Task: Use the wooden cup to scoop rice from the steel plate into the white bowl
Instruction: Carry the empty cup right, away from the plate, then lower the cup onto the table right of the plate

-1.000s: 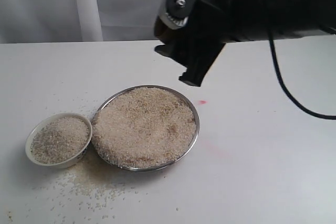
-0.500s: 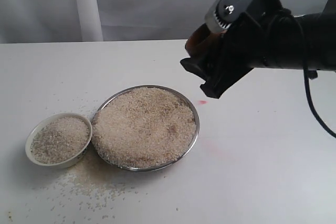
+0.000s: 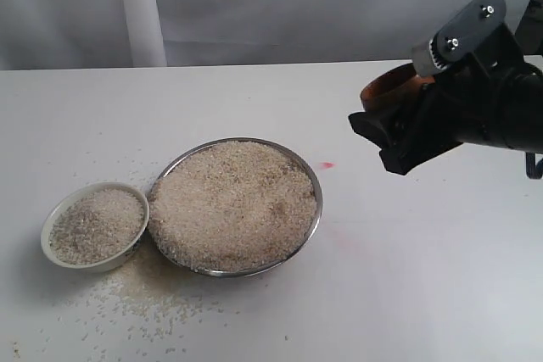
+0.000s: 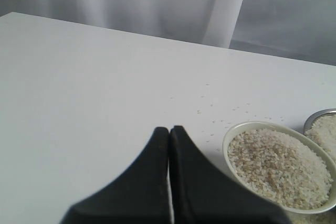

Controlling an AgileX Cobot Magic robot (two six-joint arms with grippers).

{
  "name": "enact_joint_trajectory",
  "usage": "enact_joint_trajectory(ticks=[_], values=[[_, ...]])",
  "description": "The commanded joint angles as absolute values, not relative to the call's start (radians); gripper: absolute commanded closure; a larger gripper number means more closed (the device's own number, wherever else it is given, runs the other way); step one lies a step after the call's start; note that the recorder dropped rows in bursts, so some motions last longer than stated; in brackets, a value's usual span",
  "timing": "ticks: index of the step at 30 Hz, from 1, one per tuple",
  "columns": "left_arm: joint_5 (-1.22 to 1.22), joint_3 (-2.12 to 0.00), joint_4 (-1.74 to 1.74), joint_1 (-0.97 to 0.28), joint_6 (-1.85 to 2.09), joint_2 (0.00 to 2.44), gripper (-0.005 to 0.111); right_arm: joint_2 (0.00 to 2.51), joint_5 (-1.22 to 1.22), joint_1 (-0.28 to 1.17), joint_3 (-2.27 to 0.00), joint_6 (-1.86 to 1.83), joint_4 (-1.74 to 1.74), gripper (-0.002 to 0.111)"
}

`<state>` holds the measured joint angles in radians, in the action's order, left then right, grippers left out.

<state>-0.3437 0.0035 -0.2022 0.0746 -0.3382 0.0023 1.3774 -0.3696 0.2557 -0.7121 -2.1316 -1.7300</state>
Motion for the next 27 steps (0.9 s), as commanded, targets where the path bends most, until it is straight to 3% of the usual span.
enact_joint_trajectory(ticks=[1,13,27], values=[[-0.337,0.0,-0.196,0.07,-0.34,0.0,0.107,1.37,-0.365,0.241,-0.7,-2.145,-1.744,0.108],[-0.337,0.0,-0.196,0.07,-0.34,0.0,0.107,1.627,-0.462,0.194,-0.713,-2.145,-1.744,0.108],[-0.337,0.0,-0.196,0.07,-0.34,0.0,0.107,1.742,-0.541,0.091,-0.835,-2.145,-1.744,0.108]])
